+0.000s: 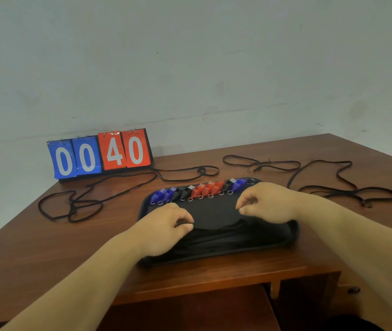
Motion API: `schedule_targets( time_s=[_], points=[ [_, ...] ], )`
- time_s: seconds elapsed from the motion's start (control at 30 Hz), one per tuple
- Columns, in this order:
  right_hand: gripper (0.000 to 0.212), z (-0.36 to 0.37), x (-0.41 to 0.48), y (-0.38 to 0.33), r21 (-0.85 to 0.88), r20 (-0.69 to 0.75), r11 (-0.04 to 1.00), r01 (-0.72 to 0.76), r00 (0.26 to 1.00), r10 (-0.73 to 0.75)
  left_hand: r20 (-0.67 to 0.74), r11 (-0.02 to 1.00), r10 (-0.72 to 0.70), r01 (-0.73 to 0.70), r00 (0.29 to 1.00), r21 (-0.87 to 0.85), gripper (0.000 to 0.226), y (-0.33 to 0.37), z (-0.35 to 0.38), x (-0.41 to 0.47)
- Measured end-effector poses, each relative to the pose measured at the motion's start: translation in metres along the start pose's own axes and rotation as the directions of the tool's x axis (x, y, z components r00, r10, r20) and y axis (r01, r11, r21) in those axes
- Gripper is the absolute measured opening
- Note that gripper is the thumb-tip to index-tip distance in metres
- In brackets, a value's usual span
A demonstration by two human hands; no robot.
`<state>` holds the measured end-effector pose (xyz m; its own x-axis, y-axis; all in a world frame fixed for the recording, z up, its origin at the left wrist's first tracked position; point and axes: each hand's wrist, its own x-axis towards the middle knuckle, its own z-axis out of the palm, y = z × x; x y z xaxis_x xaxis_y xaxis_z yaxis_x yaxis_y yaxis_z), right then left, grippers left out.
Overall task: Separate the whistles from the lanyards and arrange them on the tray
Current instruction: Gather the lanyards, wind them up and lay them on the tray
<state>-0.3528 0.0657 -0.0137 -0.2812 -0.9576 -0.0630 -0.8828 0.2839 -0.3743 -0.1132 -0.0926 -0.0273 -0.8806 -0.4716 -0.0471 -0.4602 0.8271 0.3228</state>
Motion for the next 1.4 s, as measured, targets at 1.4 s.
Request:
schedule_targets(
  time_s=[1.4],
  points=[
    [0.035,0.044,0.102,-0.173,-0.143,0.046,0.944,0.298,0.954,-0.295,-0.268,0.977,-0.179,0.203,0.947,0.065,0.044,-0.160,-0.051,-0.054]
  ],
)
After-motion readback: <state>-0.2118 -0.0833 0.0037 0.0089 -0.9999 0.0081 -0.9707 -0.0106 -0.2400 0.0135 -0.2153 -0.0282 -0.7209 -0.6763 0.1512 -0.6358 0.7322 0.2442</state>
